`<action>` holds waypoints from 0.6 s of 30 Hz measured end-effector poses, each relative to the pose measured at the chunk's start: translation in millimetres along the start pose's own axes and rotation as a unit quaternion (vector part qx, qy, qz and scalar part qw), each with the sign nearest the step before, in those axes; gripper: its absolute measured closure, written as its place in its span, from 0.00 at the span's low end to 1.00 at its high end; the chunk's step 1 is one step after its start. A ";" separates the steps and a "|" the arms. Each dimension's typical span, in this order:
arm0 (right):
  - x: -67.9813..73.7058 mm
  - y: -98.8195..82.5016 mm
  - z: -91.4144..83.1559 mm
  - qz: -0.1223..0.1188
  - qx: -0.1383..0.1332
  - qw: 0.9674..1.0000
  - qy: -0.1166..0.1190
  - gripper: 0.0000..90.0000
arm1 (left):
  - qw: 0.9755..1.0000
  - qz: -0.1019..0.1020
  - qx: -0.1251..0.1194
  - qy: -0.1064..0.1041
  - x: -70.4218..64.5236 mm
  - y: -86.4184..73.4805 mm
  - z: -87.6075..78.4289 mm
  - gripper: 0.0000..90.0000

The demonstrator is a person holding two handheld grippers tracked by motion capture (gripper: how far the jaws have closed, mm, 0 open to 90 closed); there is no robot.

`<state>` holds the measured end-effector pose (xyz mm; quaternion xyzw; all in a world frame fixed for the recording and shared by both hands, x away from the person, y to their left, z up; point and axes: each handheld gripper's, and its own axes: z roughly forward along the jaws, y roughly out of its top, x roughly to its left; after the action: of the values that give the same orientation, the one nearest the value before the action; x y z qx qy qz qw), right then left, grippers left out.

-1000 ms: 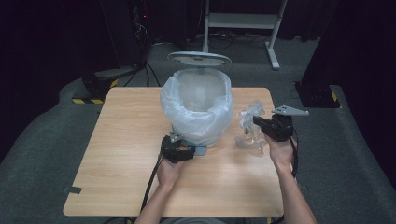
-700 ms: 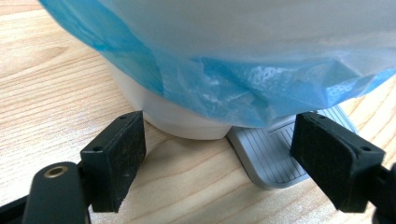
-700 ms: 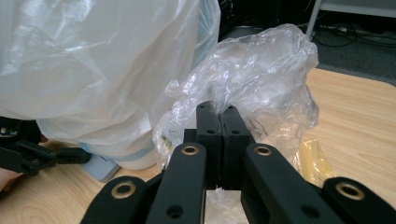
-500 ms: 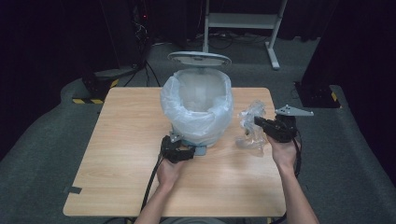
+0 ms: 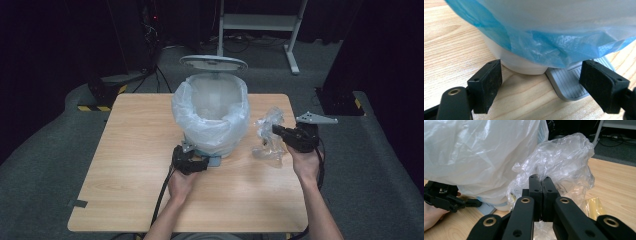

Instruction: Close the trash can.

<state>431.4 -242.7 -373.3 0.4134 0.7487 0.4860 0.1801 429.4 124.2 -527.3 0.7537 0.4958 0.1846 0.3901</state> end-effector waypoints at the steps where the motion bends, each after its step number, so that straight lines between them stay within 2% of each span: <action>1: 0.4 1.8 -1.7 -0.003 0.000 1.000 0.002 0.99 | 1.000 0.000 0.000 0.000 0.0 0.0 0.0 0.21; 18: 11.2 20.9 -18.2 -0.019 -0.020 0.999 0.018 0.99 | 1.000 0.000 0.000 0.000 0.0 0.0 0.0 0.21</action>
<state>421.9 -240.4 -345.1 0.3862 0.7498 0.5047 0.1841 429.4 124.2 -527.3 0.7538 0.4957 0.1847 0.3898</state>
